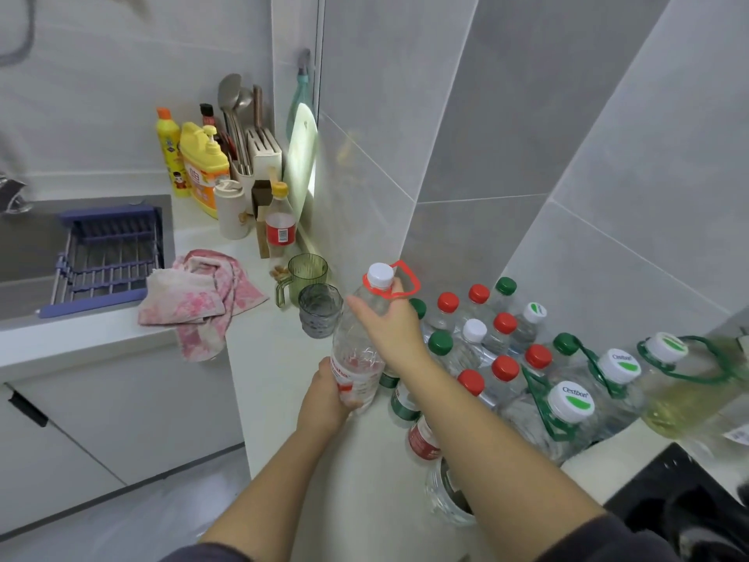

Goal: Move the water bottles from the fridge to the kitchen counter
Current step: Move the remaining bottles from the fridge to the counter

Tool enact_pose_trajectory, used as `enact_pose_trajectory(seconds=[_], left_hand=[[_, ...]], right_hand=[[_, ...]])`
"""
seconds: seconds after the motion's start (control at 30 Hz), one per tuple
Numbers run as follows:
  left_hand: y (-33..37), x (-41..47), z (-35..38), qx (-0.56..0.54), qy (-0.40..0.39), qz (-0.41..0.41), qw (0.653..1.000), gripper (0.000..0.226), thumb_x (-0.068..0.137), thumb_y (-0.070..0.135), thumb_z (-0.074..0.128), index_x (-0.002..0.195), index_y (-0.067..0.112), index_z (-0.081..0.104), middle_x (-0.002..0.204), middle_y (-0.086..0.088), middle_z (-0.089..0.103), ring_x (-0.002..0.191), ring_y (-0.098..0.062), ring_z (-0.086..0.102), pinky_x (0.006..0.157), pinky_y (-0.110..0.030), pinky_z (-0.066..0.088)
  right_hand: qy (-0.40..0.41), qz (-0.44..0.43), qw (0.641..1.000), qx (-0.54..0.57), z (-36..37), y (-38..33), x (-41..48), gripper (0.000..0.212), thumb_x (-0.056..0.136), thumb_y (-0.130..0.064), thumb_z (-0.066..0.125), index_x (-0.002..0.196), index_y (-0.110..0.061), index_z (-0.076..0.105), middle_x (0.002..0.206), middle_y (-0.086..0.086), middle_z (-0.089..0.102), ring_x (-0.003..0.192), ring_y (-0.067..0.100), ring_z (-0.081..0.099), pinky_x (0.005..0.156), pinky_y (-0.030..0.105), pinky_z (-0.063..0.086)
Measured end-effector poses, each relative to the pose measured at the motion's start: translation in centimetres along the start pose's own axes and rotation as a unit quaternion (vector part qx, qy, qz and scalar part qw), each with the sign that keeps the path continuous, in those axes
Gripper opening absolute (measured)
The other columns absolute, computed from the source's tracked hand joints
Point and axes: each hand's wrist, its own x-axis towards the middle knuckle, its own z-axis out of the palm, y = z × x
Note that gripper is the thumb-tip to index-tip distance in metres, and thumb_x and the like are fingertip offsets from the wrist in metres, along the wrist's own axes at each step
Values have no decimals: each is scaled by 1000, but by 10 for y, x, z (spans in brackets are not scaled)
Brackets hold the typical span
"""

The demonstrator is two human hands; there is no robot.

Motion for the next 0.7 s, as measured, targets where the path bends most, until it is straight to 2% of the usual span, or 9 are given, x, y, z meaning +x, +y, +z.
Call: enact_pose_trajectory(seconds=[0.1, 0.27, 0.43, 0.53, 0.7], left_hand=[[-2, -4, -1, 29, -5, -9, 1000, 73, 67, 16, 85, 126, 12, 42, 119, 1, 56, 104, -18, 56, 79, -25, 39], [-4, -16, 8, 50, -19, -9, 999, 75, 65, 24, 86, 124, 15, 42, 122, -1, 59, 107, -20, 60, 79, -27, 45], [-1, -28, 17, 60, -24, 5, 998, 71, 66, 29, 84, 123, 19, 43, 120, 3, 58, 104, -18, 60, 81, -30, 49], [1, -27, 18, 57, -27, 1, 998, 71, 66, 25, 84, 123, 19, 43, 121, 3, 58, 106, -19, 59, 82, -31, 48], [4, -30, 17, 36, -32, 1, 999, 73, 67, 18, 84, 125, 17, 40, 122, 0, 57, 105, -19, 58, 81, -29, 46]], right_hand=[[-25, 4, 999, -21, -7, -2, -8, 38, 89, -32, 72, 116, -30, 46, 108, -9, 62, 98, 10, 57, 83, 23, 41], [-11, 12, 999, -28, -16, 2, -21, 33, 89, -32, 71, 113, -28, 49, 111, -6, 62, 102, 11, 57, 75, 13, 41], [6, 18, 998, -58, -29, 8, -30, 36, 86, -33, 74, 112, -27, 51, 117, 1, 64, 107, 17, 59, 87, 27, 43], [-5, 25, 998, -66, -31, 6, -32, 42, 86, -33, 75, 120, -24, 51, 121, 1, 62, 110, 16, 57, 89, 27, 41], [-9, 33, 996, -87, -30, 4, -34, 43, 86, -33, 75, 117, -25, 47, 123, 2, 59, 109, 15, 53, 90, 27, 41]])
